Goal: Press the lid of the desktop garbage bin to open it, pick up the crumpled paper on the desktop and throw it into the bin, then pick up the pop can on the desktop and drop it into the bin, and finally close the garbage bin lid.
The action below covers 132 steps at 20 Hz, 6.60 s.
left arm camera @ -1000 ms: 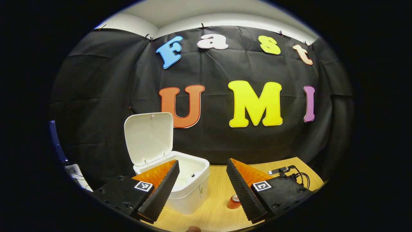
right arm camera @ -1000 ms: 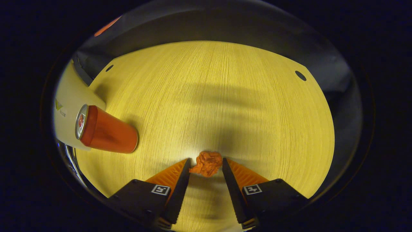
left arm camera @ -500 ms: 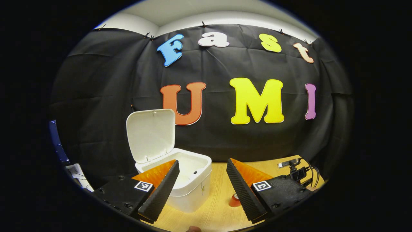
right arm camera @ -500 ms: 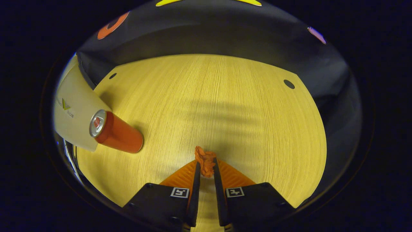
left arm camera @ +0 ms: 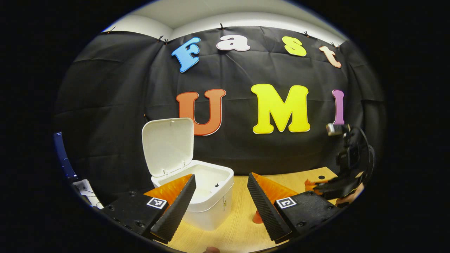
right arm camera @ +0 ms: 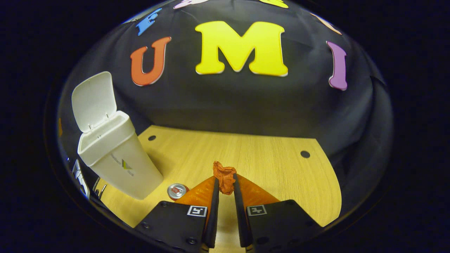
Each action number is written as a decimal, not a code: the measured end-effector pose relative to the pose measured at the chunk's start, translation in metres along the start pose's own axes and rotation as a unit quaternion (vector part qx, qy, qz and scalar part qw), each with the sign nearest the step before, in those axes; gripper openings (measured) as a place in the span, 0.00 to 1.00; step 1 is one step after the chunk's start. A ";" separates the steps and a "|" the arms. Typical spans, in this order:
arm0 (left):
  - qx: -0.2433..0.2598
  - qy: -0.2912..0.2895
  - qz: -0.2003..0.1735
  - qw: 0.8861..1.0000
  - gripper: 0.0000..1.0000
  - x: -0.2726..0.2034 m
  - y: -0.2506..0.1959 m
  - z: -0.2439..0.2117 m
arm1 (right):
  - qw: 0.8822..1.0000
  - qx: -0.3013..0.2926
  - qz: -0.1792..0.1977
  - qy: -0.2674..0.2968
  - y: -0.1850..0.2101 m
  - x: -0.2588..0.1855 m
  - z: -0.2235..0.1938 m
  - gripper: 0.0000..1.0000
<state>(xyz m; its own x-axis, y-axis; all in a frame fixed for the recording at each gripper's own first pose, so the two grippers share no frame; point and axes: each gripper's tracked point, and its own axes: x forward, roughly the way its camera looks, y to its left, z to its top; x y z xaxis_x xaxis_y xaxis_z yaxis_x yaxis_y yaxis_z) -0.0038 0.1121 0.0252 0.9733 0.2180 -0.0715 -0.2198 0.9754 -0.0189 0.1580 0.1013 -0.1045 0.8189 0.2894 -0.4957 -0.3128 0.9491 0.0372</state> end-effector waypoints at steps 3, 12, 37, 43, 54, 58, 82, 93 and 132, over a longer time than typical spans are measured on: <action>-0.011 -0.001 -0.001 1.000 0.96 -0.006 0.005 0.000 | 0.998 -0.025 0.032 -0.048 0.039 -0.015 0.043 0.26; -0.014 0.002 0.022 1.000 0.96 -0.022 0.036 -0.001 | 0.988 -0.020 0.140 -0.063 0.167 -0.009 0.082 0.26; -0.039 -0.001 0.064 0.997 0.96 -0.051 0.063 0.004 | 0.966 -0.073 0.247 -0.032 0.305 0.031 0.076 0.80; -0.028 0.000 0.057 0.998 0.96 -0.049 0.056 0.003 | 0.971 -0.060 0.227 -0.043 0.276 0.025 0.085 0.79; -0.003 0.023 -0.042 0.999 0.96 -0.008 -0.025 -0.029 | 0.991 -0.018 0.069 -0.113 0.092 -0.034 0.092 0.94; -0.004 0.033 -0.081 0.996 0.96 0.013 -0.059 -0.053 | 0.992 -0.007 0.005 -0.129 0.024 -0.058 0.082 0.94; 0.043 0.266 -0.140 0.953 0.97 0.128 -0.163 -0.298 | 0.990 0.032 -0.111 -0.075 -0.064 -0.114 0.013 0.94; 0.072 0.195 -0.149 0.967 0.84 0.120 -0.155 -0.235 | 0.990 0.033 -0.106 -0.084 -0.066 -0.119 0.015 0.95; 0.051 -0.010 0.045 0.998 0.97 0.137 0.058 0.010 | 0.994 0.053 -0.048 -0.085 -0.017 -0.092 0.023 0.95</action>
<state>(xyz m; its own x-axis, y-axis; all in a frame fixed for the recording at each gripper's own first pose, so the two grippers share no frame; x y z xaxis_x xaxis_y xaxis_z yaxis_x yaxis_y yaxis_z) 0.1176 0.1985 0.0244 0.9511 0.3050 -0.0493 -0.3001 0.9499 0.0879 0.0991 0.0614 -0.0395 0.9148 0.2044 -0.3483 -0.1838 0.9787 0.0916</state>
